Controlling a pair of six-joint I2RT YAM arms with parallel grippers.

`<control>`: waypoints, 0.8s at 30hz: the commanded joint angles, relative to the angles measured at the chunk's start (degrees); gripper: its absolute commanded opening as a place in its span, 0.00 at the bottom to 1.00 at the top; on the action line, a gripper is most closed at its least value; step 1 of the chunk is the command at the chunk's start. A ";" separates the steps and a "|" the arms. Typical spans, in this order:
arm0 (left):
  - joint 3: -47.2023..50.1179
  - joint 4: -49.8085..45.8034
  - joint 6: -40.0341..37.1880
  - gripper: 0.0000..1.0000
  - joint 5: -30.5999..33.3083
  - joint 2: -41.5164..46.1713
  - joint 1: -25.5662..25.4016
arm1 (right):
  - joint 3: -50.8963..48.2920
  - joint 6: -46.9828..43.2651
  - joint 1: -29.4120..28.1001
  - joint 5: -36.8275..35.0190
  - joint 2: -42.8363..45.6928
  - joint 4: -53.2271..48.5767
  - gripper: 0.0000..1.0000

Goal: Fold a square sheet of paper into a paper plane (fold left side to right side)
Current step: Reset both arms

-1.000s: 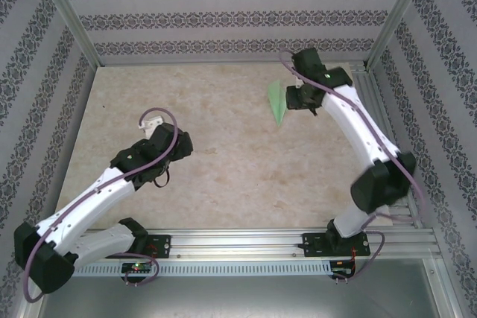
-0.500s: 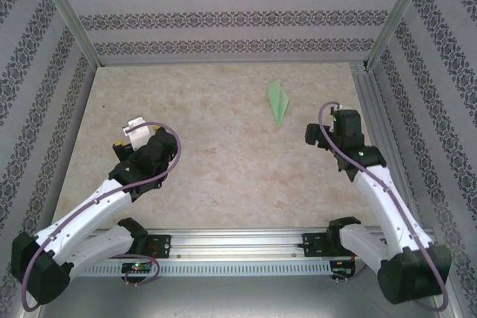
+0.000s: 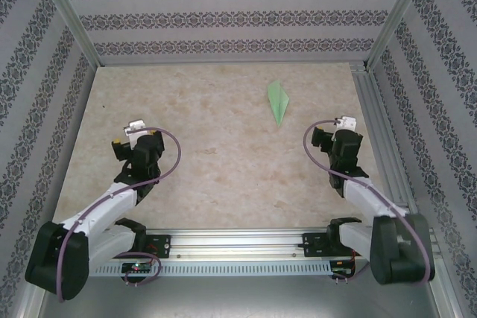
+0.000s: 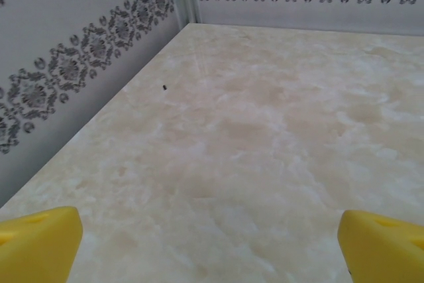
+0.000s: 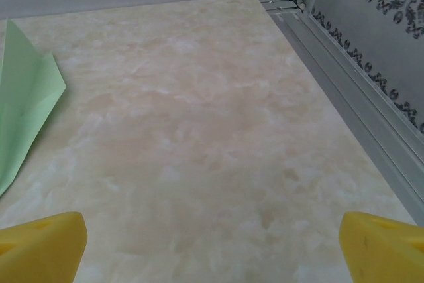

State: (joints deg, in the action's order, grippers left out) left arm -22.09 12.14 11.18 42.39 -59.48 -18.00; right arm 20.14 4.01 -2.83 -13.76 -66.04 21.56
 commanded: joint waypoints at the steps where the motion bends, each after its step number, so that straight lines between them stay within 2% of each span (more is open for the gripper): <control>1: 1.18 13.92 -5.34 1.00 -7.31 -3.73 1.92 | -0.05 -3.12 0.72 1.53 -6.69 17.71 0.98; 6: 2.34 23.90 -7.35 1.00 -12.87 -9.44 3.68 | 1.45 -6.19 0.73 5.66 -11.56 22.36 0.98; 8: 1.61 25.21 -10.09 1.00 -15.44 -12.10 4.28 | 1.80 -6.86 0.74 7.20 -14.60 24.68 0.98; 11: 2.22 31.29 -13.00 1.00 -17.47 -17.31 5.03 | 3.30 -5.82 2.00 8.56 -16.87 23.59 0.98; 15: 1.76 35.39 -15.67 1.00 -21.91 -21.61 6.17 | 2.23 -3.58 4.23 10.86 -20.17 28.72 0.98; 18: 2.29 41.72 -16.40 1.00 -23.28 -26.71 6.63 | 1.91 -2.95 4.94 12.00 -20.18 29.19 0.98; 20: 1.89 38.97 -14.05 1.00 -26.41 -25.96 8.89 | 1.83 -2.98 4.94 11.98 -20.18 29.46 0.98; 22: 2.98 46.05 -12.70 1.00 -26.48 -30.87 10.28 | 1.83 -2.92 4.94 11.98 -20.22 29.50 0.98; 23: 2.33 46.44 -12.30 1.00 -26.35 -31.45 10.72 | 1.83 -2.97 4.92 11.99 -20.20 29.50 0.98; 24: -0.05 37.20 -11.23 1.00 -27.19 -29.11 11.09 | 1.83 -2.98 4.94 11.95 -20.21 29.50 0.98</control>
State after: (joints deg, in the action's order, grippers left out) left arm -20.43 49.23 -2.22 18.22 -88.79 -8.27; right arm 22.06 0.10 1.93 -3.49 -86.02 48.12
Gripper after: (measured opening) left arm 0.997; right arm 0.981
